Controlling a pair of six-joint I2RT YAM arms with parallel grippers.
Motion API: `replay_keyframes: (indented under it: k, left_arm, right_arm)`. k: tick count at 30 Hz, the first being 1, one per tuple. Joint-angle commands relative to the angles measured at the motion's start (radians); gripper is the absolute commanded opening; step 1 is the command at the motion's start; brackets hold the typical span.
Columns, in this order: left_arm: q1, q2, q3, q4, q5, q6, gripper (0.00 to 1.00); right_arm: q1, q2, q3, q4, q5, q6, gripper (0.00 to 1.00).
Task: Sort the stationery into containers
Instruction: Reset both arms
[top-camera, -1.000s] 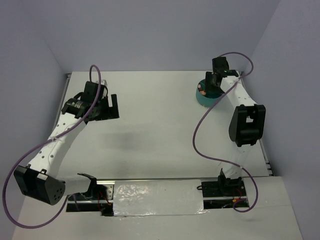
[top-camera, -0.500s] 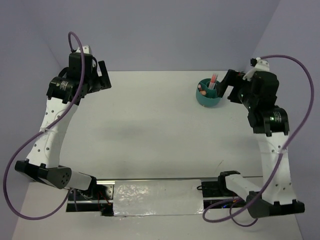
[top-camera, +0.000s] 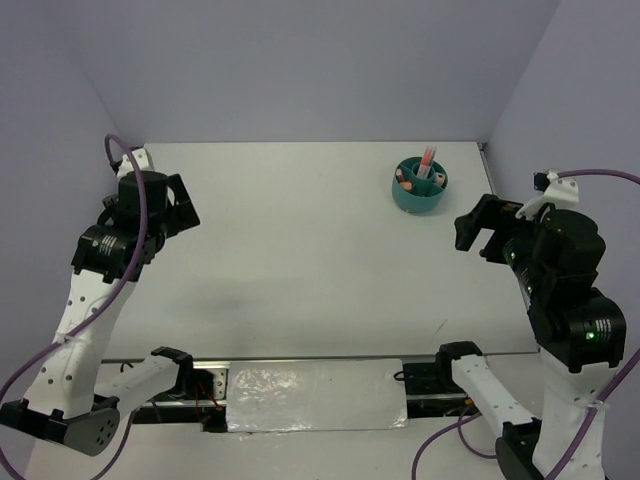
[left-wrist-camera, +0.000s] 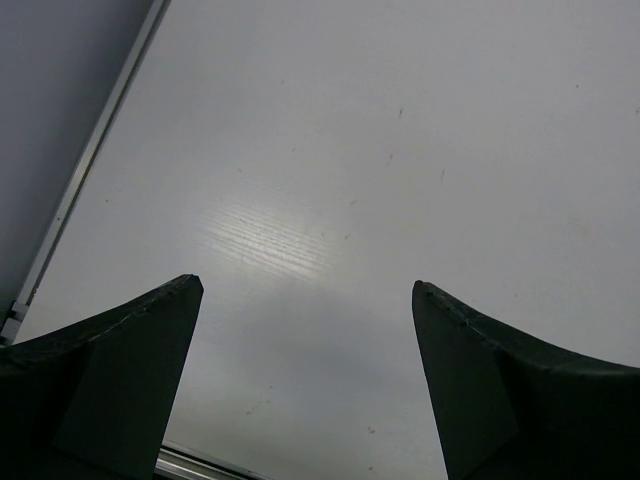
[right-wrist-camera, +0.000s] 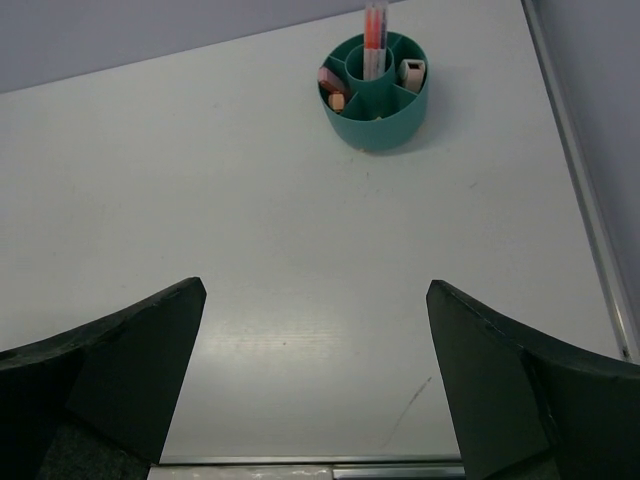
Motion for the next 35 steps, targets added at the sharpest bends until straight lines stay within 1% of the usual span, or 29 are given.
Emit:
replay_keyframes:
  k: [1, 15, 27, 35]
  left_arm:
    - [0.006, -0.007, -0.017, 0.007, -0.061, -0.017, 0.99]
    - [0.006, -0.022, -0.021, -0.014, -0.061, -0.008, 0.99]
    - [0.006, -0.003, -0.012, -0.014, -0.047, 0.0, 0.99]
    - [0.006, -0.004, -0.012, -0.019, -0.052, 0.009, 0.99]
  right_arm:
    - [0.018, 0.013, 0.026, -0.028, 0.038, -0.007, 1.0]
    - [0.041, 0.018, -0.015, -0.016, 0.069, -0.007, 1.0]
    - [0.052, 0.018, -0.028, -0.01, 0.098, -0.014, 1.0]
    - [0.053, 0.023, -0.025, -0.002, 0.084, -0.005, 1.0]
